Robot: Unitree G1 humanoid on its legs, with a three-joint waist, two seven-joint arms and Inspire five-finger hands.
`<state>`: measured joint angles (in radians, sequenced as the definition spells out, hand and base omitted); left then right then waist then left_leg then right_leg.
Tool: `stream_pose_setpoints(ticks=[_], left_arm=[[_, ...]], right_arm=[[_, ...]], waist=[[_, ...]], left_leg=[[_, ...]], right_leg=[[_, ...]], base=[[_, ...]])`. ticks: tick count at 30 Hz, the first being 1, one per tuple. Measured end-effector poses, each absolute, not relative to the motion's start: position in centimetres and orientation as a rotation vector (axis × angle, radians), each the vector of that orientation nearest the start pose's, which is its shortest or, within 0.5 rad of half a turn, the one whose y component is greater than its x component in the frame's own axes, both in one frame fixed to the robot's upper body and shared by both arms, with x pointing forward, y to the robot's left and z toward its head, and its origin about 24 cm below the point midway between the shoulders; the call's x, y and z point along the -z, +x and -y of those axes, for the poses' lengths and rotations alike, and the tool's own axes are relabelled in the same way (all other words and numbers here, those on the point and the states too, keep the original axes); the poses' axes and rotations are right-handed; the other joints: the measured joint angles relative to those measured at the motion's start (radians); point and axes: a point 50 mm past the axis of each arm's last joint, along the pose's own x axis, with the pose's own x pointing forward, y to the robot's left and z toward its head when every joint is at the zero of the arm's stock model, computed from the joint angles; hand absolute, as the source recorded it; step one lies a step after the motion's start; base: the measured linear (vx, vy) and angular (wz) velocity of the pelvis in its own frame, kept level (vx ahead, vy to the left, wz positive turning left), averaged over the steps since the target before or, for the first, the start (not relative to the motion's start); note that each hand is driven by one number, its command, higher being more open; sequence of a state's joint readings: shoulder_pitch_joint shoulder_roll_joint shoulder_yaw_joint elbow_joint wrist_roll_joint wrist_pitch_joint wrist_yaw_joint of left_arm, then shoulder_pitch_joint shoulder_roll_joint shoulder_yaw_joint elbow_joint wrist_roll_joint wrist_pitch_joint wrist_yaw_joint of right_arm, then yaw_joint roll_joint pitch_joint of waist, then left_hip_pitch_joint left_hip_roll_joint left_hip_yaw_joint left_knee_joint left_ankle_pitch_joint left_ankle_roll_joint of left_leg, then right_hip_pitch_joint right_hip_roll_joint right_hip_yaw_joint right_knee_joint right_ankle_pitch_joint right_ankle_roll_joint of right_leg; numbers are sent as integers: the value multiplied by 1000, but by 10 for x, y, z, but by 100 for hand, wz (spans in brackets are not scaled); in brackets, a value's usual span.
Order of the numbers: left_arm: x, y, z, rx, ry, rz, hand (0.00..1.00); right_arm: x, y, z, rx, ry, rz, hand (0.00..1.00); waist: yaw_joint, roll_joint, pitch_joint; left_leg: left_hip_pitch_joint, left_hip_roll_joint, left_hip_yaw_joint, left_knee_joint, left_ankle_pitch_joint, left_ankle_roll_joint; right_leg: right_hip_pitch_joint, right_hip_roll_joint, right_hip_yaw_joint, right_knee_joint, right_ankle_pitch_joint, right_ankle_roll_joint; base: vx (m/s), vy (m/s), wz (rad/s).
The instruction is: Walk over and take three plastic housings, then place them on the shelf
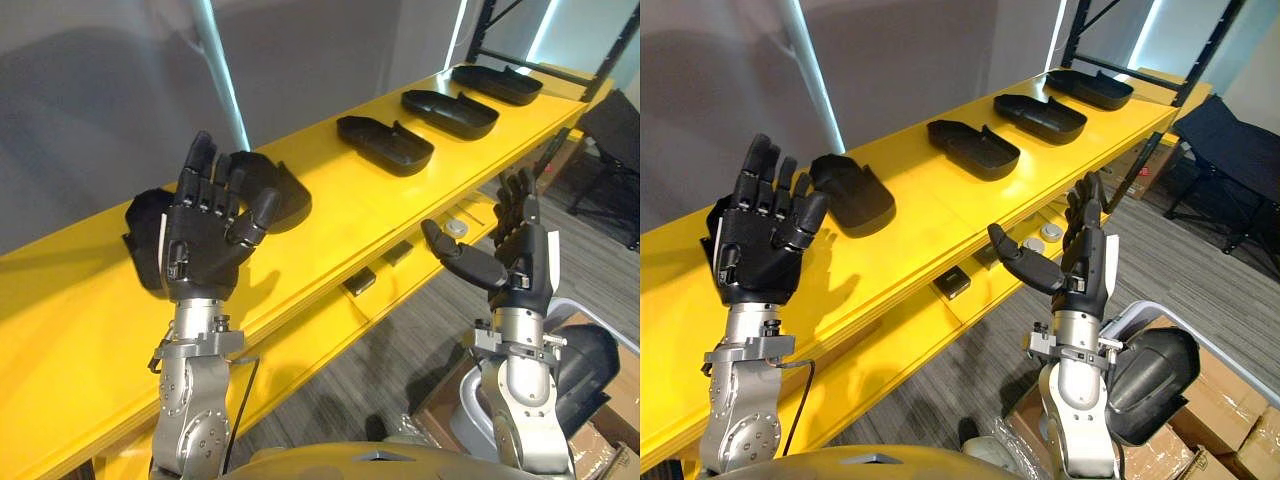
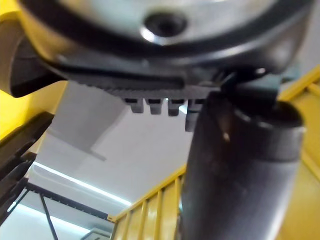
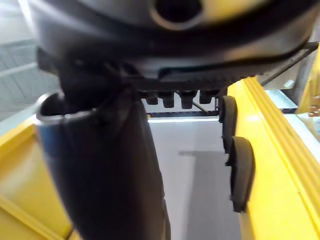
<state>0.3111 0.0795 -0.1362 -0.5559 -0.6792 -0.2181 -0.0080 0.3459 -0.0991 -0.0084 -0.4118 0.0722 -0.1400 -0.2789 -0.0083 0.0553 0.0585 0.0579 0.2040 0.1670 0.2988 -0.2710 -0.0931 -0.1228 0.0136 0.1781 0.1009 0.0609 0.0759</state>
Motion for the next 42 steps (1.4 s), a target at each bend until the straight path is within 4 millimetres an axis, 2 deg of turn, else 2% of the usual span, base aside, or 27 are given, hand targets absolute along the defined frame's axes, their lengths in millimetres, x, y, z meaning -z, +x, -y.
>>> stream_pose_setpoints(ticks=[2, 6, 7, 8, 10, 12, 14, 16, 17, 18, 20, 21, 22, 23, 24, 25, 26, 27, 28, 29, 30, 31, 34, 36, 37, 39, 42], left_arm=[[-120, 182, -147, 144, -693, 420, 100], [-115, 182, -136, 201, -746, 410, 100], [-114, 182, -135, 199, -747, 408, 100], [-111, 183, -133, 186, -747, 390, 100], [-109, 183, -138, 160, -691, 388, 100], [-110, 183, -142, 176, -686, 398, 100], [-112, 183, -148, 201, -695, 419, 100], [-113, 184, -152, 202, -694, 434, 100], [-111, 185, -156, 194, -698, 428, 100], [-106, 187, -156, 189, -710, 400, 100], [-92, 188, -156, 173, -739, 326, 100], [-82, 189, -157, 162, -750, 281, 100], [-77, 190, -156, 162, -764, 255, 100], [-62, 189, -151, 149, -787, 187, 100], [-53, 187, -143, 147, -819, 139, 100], [-45, 187, -127, 181, -886, 71, 100], [-43, 185, -118, 213, -900, 41, 100], [-42, 182, -103, 275, -917, 6, 100], [-43, 180, -93, 328, -922, -4, 100], [-44, 179, -89, 354, -928, -1, 100], [-45, 179, -88, 366, -930, 7, 100], [-46, 179, -91, 360, -926, 25, 100], [-46, 180, -96, 337, -917, 38, 100], [-46, 181, -101, 324, -910, 47, 100], [-46, 183, -103, 326, -899, 52, 100], [-46, 183, -106, 343, -866, 39, 100], [-48, 185, -107, 393, -826, 43, 100]], right_arm=[[-66, 170, 194, 389, 8, 146, 100], [-46, 143, 197, 438, 5, 22, 100], [-44, 140, 198, 438, 0, 8, 100], [-43, 137, 199, 436, -4, -4, 100], [-45, 139, 198, 417, 3, 19, 100], [-50, 142, 195, 414, 15, 59, 100], [-56, 153, 189, 415, 43, 128, 100], [-55, 170, 181, 384, 54, 152, 100], [-45, 187, 173, 340, 50, 128, 100], [-40, 193, 167, 317, 48, 108, 100], [-28, 189, 160, 277, 4, 60, 100], [-24, 186, 155, 251, -17, 35, 100], [-22, 185, 154, 236, -25, 28, 100], [-21, 185, 159, 208, -56, 19, 100], [-22, 186, 165, 186, -98, 22, 100], [-23, 186, 179, 184, -160, 16, 100], [-22, 185, 186, 193, -179, 3, 100], [-22, 182, 199, 222, -203, -10, 100], [-25, 182, 209, 258, -199, -6, 100], [-28, 184, 217, 291, -191, 5, 100], [-30, 185, 221, 310, -177, 14, 100], [-30, 191, 227, 329, -164, 17, 100], [-19, 199, 231, 338, -163, -30, 100], [-10, 207, 231, 357, -154, -60, 100], [-7, 215, 229, 373, -149, -71, 100], [-1, 224, 220, 389, -150, -88, 100], [-3, 240, 217, 418, -147, -76, 100]], waist=[[-1, -14, 17], [-21, -23, 62], [-22, -30, 78], [-22, -27, 100], [-22, -28, 105], [-23, -34, 105], [-26, -36, 105], [-22, -37, 105], [-12, -36, 105], [-7, -39, 104], [-1, -57, 97], [-2, -75, 93], [-9, -88, 90], [-18, -71, 90], [-27, -48, 96], [-54, -11, 113], [-63, -12, 115], [-73, -30, 126], [-72, -29, 126], [-73, -23, 122], [-73, -22, 121], [-65, -18, 122], [-38, -6, 116], [-23, 9, 106], [-21, 13, 104], [-1, -9, 118], [10, -20, 126]], left_leg=[[-17, -28, 0, 60, -37, -2], [-51, -35, 50, 238, -138, 26], [-48, -34, 71, 256, -146, 33], [-29, -22, 124, 251, -144, 46], [-30, -5, 224, 216, -108, 69], [-24, 4, 266, 152, -53, 70], [-14, 10, 296, 77, 12, 61], [-17, 37, 335, 46, 50, 42], [-16, 85, 379, 45, 74, 9], [-16, 117, 395, 48, 91, -19], [-22, 191, 402, 74, 127, -79], [-33, 228, 369, 91, 149, -119], [-35, 252, 344, 89, 164, -137], [-38, 297, 296, 57, 208, -127], [-51, 328, 252, 37, 256, -91], [-92, 365, 194, 32, 356, -17], [-114, 365, 178, 32, 420, 21], [-140, 361, 165, 46, 495, 50], [-137, 321, 149, 70, 439, -6], [-134, 264, 126, 81, 384, -27], [-129, 222, 107, 81, 350, -29], [-108, 134, 76, 66, 255, -26], [-103, 29, -3, 3, 176, -7], [-85, 4, -20, -79, 156, -17], [-84, -16, -21, -118, 167, -52], [-85, -55, -3, -129, 178, -45], [-113, -100, -4, -127, 183, -21]], right_leg=[[-35, -17, 33, 67, -16, 21], [-57, -12, 116, 84, 4, 52], [-54, -16, 119, 80, -3, 39], [-54, -55, 40, 78, -30, -16], [-138, -109, -107, 205, -39, -28], [-157, -128, -161, 396, -57, -53], [-132, -184, -201, 582, -114, -70], [-96, -266, -241, 636, -126, -78], [-74, -354, -259, 628, -124, -85], [-65, -407, -255, 613, -119, -80], [-40, -443, -256, 508, -81, -24], [6, -422, -284, 379, -1, 49], [34, -408, -315, 356, -77, 122], [71, -357, -382, 321, -188, 160], [74, -318, -414, 304, -239, 151], [75, -268, -441, 303, -248, 120], [76, -262, -449, 299, -254, 107], [81, -259, -451, 290, -254, 83], [93, -261, -442, 266, -247, 63], [97, -260, -432, 246, -238, 51], [97, -259, -418, 235, -233, 48], [98, -253, -386, 206, -216, 40], [95, -235, -343, 133, -166, 46], [75, -228, -335, 94, -124, 64], [68, -235, -332, 61, -92, 80], [82, -270, -351, -8, -32, 95], [85, -312, -406, -56, 21, 102]], base=[[-137, 158, -28], [-234, 185, -63], [-338, 190, -98], [-397, 171, -121], [-245, 79, -121], [-158, -10, -72], [-121, -106, -58], [-101, -210, -78], [-125, -361, -106], [-138, -611, -115], [-68, -627, -64], [-34, -547, -31], [-37, -740, -28], [-17, -764, -22], [-13, -842, -11], [-13, -629, 8], [-14, -542, 19], [1, -396, -7], [7, -367, -27], [8, -185, -41], [-8, -109, -66], [-3, -40, -66], [-16, 17, -55], [-40, 98, -27], [-51, 138, -16], [-78, 178, -15], [-77, 125, 6]])
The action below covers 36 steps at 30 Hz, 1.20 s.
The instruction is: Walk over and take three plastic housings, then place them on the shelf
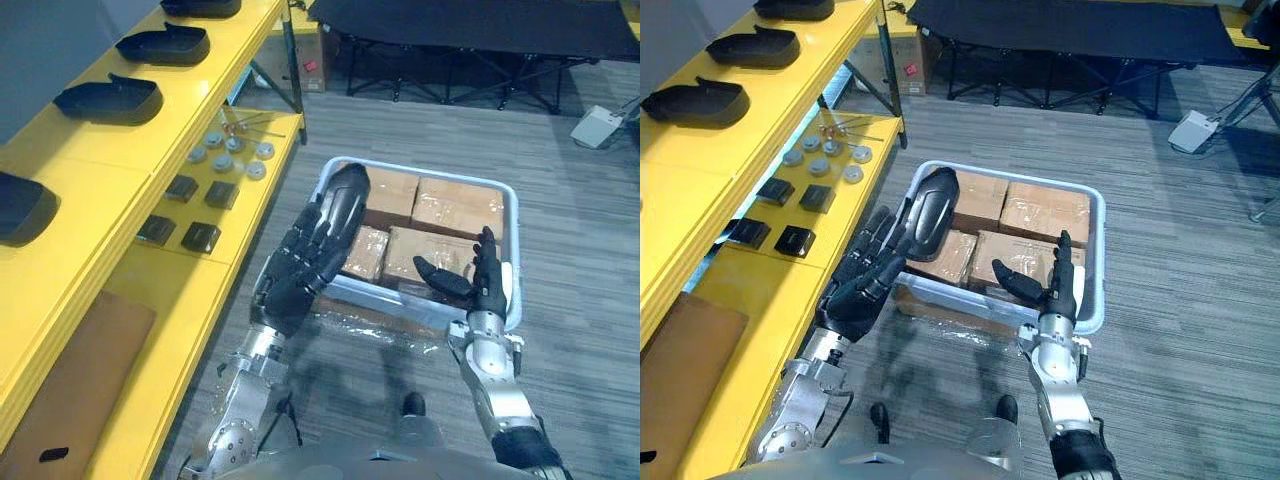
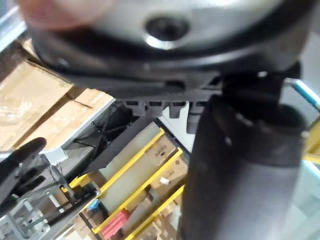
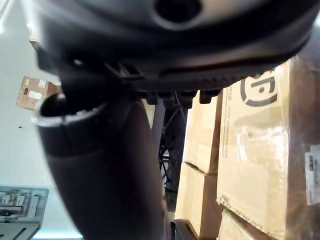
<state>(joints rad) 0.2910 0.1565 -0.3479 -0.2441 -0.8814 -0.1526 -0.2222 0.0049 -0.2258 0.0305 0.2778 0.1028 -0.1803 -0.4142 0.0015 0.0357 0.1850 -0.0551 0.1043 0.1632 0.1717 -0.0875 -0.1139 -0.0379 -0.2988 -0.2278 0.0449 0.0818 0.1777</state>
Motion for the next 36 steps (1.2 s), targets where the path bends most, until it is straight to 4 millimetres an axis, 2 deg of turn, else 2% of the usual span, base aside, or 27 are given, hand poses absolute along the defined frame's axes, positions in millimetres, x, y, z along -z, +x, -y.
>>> stream_pose_setpoints(ticks=[2, 5, 6, 7, 8, 9, 10, 13, 16, 19, 23, 26, 32, 36], left_arm=[[-53, 190, -106, 414, -787, 66, 100], [-73, 207, -101, 456, -686, 158, 100], [-83, 212, -99, 462, -646, 201, 100], [-96, 218, -96, 459, -598, 258, 100], [-101, 221, -95, 455, -588, 280, 100], [-102, 222, -94, 455, -589, 284, 100], [-101, 222, -94, 452, -597, 282, 100], [-98, 221, -95, 451, -623, 264, 100], [-92, 230, -90, 467, -714, 221, 100], [-69, 240, -89, 435, -723, 121, 100], [-50, 237, -87, 421, -713, 37, 100], [-42, 237, -85, 415, -709, 5, 100], [-39, 236, -74, 429, -726, 2, 100], [-30, 233, -64, 441, -736, -46, 100]], right_arm=[[-8, 250, 216, 431, -146, -55, 100], [-29, 285, 216, 483, -133, 10, 100], [-46, 302, 217, 515, -117, 59, 100], [-73, 321, 219, 562, -92, 136, 100], [-92, 333, 221, 587, -90, 183, 100], [-98, 337, 222, 594, -94, 195, 100], [-106, 341, 224, 605, -101, 211, 100], [-110, 349, 226, 638, -110, 190, 100], [-131, 363, 242, 660, -176, 209, 100], [-167, 377, 251, 654, -209, 267, 100], [-203, 381, 269, 676, -238, 325, 100], [-212, 386, 273, 666, -253, 303, 100], [-203, 394, 274, 632, -286, 196, 100], [-221, 396, 276, 613, -297, 206, 100]], waist=[[2, -2, 7], [6, -1, 61], [12, 3, 92], [25, 18, 142], [28, 32, 174], [32, 35, 187], [44, 43, 202], [62, 41, 209], [82, 66, 241], [87, 73, 270], [106, 83, 288], [121, 99, 296], [146, 137, 310], [164, 158, 316]], left_leg=[[-29, -16, -10, 1, 3, 7], [-118, -20, -40, 52, 7, 11], [-158, -19, -51, 72, 9, 9], [-206, -18, -65, 105, 13, 15], [-233, -20, -81, 127, 13, 15], [-238, -20, -83, 133, 13, 16], [-247, -21, -86, 141, 11, 18], [-269, -23, -96, 145, 10, 19], [-293, -23, -103, 172, 3, 28], [-313, -25, -102, 198, -5, 38], [-339, -24, -108, 223, -10, 41], [-343, -25, -109, 230, -10, 41], [-359, -27, -121, 225, 6, 42], [-361, -27, -124, 221, 14, 42]], right_leg=[[-16, -17, -23, -5, 10, 4], [-47, -18, -65, -33, 38, -12], [-68, -16, -74, -38, 55, -12], [-85, -12, -86, -53, 79, -12], [-87, -11, -103, -64, 94, -13], [-87, -11, -110, -65, 100, -13], [-88, -12, -121, -67, 101, -13], [-100, -12, -135, -67, 105, -13], [-108, -10, -155, -68, 130, -31], [-119, -13, -164, -69, 153, -36], [-125, -11, -182, -69, 153, -36], [-126, -12, -183, -68, 153, -36], [-134, -12, -209, -67, 153, -36], [-136, -12, -216, -65, 152, -36]], base=[[-88, 72, 23], [-135, 29, 30], [-148, 9, 22], [-164, 17, 33], [-115, 14, 26], [-67, 20, 20], [-21, 16, 11], [1, 12, 10], [-24, 28, 4], [-56, 55, -4], [-59, 31, 4], [-60, 7, 1], [-64, -10, 5], [-68, -6, 3]])
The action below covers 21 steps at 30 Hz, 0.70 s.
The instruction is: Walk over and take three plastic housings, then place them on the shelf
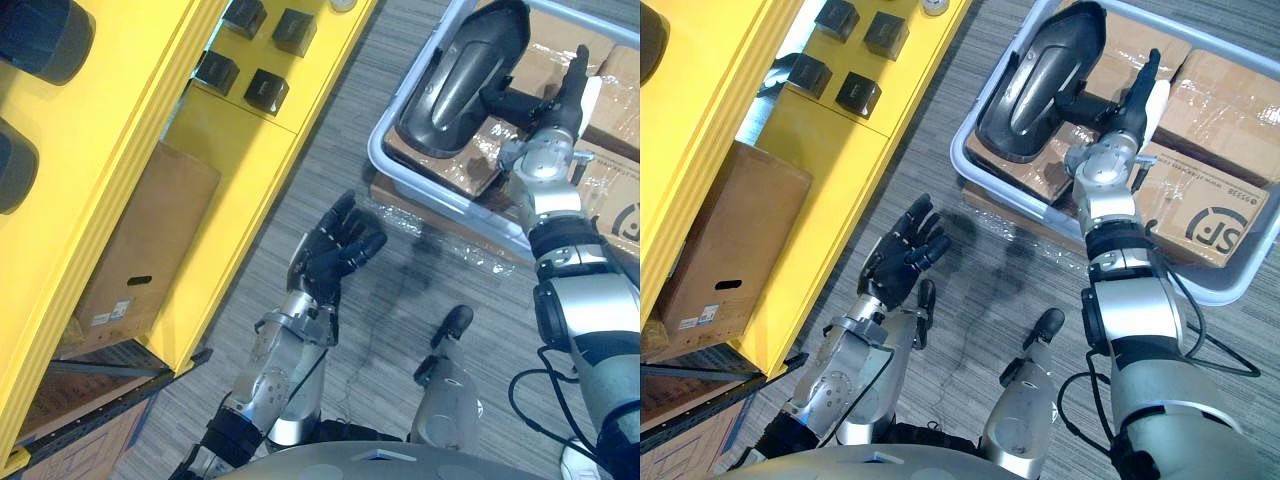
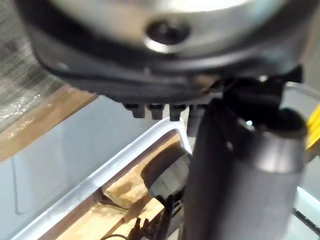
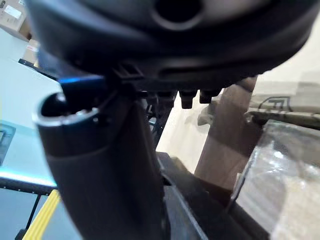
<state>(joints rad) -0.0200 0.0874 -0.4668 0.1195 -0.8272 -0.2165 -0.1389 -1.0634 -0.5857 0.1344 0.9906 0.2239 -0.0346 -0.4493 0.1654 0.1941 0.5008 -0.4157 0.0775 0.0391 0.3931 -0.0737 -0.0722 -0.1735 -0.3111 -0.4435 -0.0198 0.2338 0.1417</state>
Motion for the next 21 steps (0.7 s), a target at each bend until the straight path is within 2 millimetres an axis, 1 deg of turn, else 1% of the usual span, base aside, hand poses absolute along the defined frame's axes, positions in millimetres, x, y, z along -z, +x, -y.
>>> stream_pose_setpoints(ticks=[2, 3, 5, 7, 9, 11, 15, 16, 18, 21], left_arm=[[-28, 233, -61, 444, -733, -57, 100], [-27, 234, -61, 444, -730, -62, 100], [-27, 236, -60, 440, -730, -62, 100], [-27, 236, -59, 438, -734, -59, 100], [-27, 236, -56, 447, -730, -53, 100], [-25, 236, -55, 447, -728, -62, 100], [-19, 233, -55, 433, -726, -88, 100], [-18, 231, -54, 431, -725, -95, 100], [-17, 230, -55, 419, -727, -100, 100], [-16, 230, -57, 408, -736, -101, 100]], right_arm=[[-225, 398, 277, 593, -311, 188, 100], [-224, 399, 275, 578, -325, 170, 0], [-225, 400, 276, 580, -342, 153, 0], [-229, 399, 283, 607, -359, 132, 0], [-232, 395, 299, 654, -450, 83, 0], [-232, 393, 305, 684, -512, 48, 0], [-225, 390, 311, 749, -580, -19, 0], [-222, 389, 313, 765, -628, -45, 0], [-214, 389, 313, 771, -648, -96, 0], [-215, 388, 314, 785, -669, -98, 0]], waist=[[1, 4, 1], [1, 4, 0], [2, 5, 0], [8, 6, -1], [17, 9, -3], [21, 9, -3], [25, 17, -8], [25, 21, -11], [26, 23, -12], [23, 23, -13]], left_leg=[[0, -2, -3, -8, 7, -1], [1, -3, -6, -18, 15, -3], [4, -4, -10, -33, 26, -4], [6, -4, -11, -40, 32, -7], [11, -3, -14, -54, 42, -8], [20, -4, -16, -72, 52, -10], [45, -2, -24, -112, 72, -17], [49, -2, -29, -124, 81, -18], [61, -1, -30, -144, 93, -21], [81, -1, -28, -165, 103, -22]], right_leg=[[-1, -1, -4, 1, -1, -1], [-2, -2, -11, 1, -2, -2], [-2, -2, -18, 2, -4, -4], [-3, -2, -21, 4, -6, -6], [-3, -1, -27, 5, -9, -11], [-3, -2, -32, 10, -13, -16], [3, -1, -47, 27, -27, -25], [2, -2, -50, 34, -32, -25], [5, -1, -52, 36, -35, -26], [14, -2, -51, 36, -35, -26]], base=[[-37, -3, 7], [-55, -12, 10], [-51, -14, 8], [-40, -6, 2], [-45, -5, 3], [-33, -8, 4], [-21, -14, 7], [-5, -8, 7], [0, -4, 3], [0, 0, 0]])
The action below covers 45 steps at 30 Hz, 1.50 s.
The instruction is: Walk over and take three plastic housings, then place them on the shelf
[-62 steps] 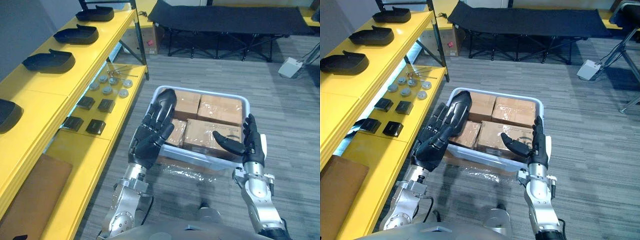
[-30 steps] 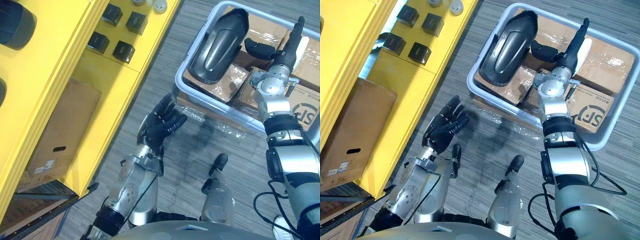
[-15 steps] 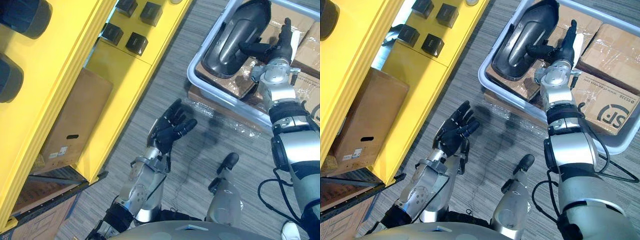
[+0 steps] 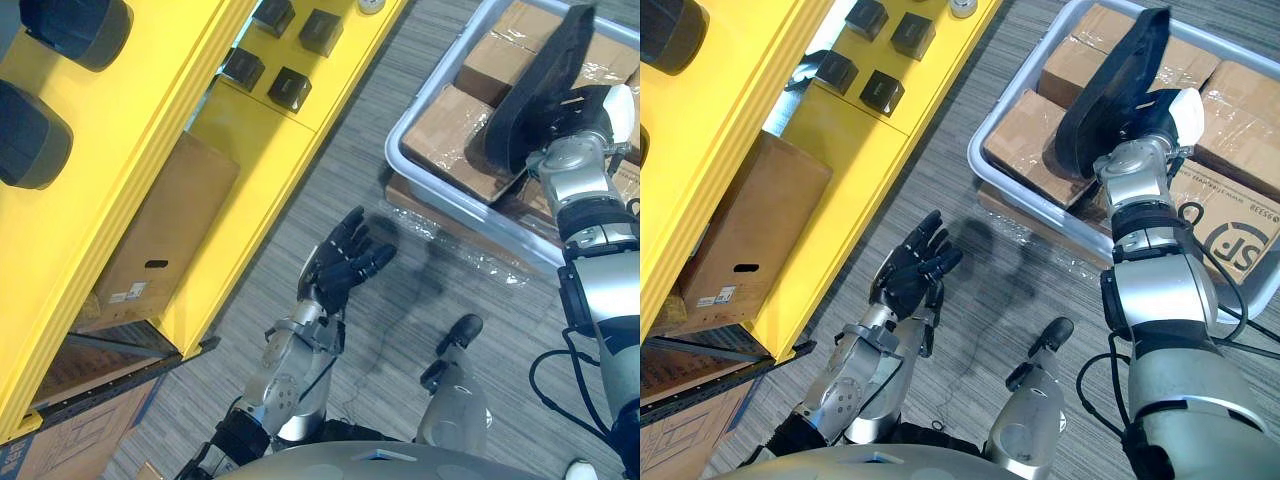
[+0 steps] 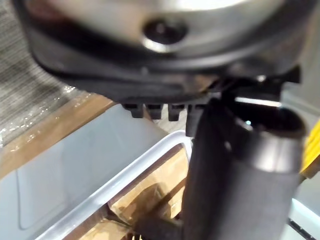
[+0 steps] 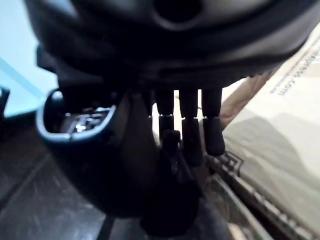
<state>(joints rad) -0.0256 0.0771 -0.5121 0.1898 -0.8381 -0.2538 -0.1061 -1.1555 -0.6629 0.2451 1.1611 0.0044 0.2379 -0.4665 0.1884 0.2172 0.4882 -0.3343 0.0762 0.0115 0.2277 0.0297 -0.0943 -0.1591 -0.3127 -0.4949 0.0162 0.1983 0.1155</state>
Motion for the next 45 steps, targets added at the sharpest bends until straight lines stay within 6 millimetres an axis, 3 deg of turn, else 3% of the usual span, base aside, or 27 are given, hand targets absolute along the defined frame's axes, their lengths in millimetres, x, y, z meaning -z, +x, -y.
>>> stream_pose_setpoints(ticks=[7, 11, 14, 18, 25, 28, 34, 40, 45], left_arm=[[-14, 223, -68, 349, -777, -89, 100], [-15, 217, -73, 349, -774, -80, 100], [-25, 217, -75, 375, -770, -34, 100], [-43, 220, -78, 423, -686, 46, 100], [-80, 252, -65, 560, -386, 116, 100], [-96, 281, -62, 579, -282, 126, 100], [-112, 329, -58, 534, -164, 47, 100], [-118, 361, -64, 449, -224, -86, 100], [-134, 379, -70, 386, -407, -140, 100]], right_arm=[[-205, 383, 321, 806, -669, -173, 0], [-202, 376, 335, 843, -670, -191, 0], [-204, 373, 341, 869, -669, -187, 0], [-215, 374, 333, 861, -739, -91, 0], [-239, 382, 309, 776, -920, 98, 0], [-246, 387, 293, 696, -984, 181, 0], [-258, 396, 268, 595, -1073, 260, 0], [-273, 403, 239, 484, -1175, 374, 0], [-278, 406, 216, 416, -1192, 451, 0]], waist=[[-14, 0, 0], [-25, -2, 2], [-36, -4, 3], [-66, -15, 10], [-112, -48, 14], [-118, -83, 10], [-159, -109, 11], [-192, -135, 12], [-196, -174, 14]], left_leg=[[41, 3, 11, -48, 20, -2], [66, 4, 14, -83, 38, -4], [81, 5, 22, -103, 47, -5], [112, 10, 43, -130, 56, -7], [160, 47, 86, -170, 67, -24], [170, 66, 123, -185, 71, -32], [165, 85, 166, -215, 84, -45], [162, 98, 198, -215, 80, -50], [133, 114, 201, -191, 73, -59]], right_leg=[[14, 1, 6, 2, -5, 1], [21, 2, 7, 2, -5, 1], [22, 3, 16, 1, -5, 1], [24, 6, 39, 1, -5, 1], [25, 44, 86, -7, -4, -1], [9, 69, 119, -32, 10, -17], [-42, 94, 159, -38, 22, -29], [-69, 108, 191, -38, 28, -37], [-93, 124, 199, -38, 32, -43]], base=[[-2, 5, -2], [-2, 1, -1], [-16, 2, -7], [-17, -7, -16], [-10, -29, -22], [1, -35, -33], [10, -28, -25], [19, -14, -18], [-11, -8, -6]])
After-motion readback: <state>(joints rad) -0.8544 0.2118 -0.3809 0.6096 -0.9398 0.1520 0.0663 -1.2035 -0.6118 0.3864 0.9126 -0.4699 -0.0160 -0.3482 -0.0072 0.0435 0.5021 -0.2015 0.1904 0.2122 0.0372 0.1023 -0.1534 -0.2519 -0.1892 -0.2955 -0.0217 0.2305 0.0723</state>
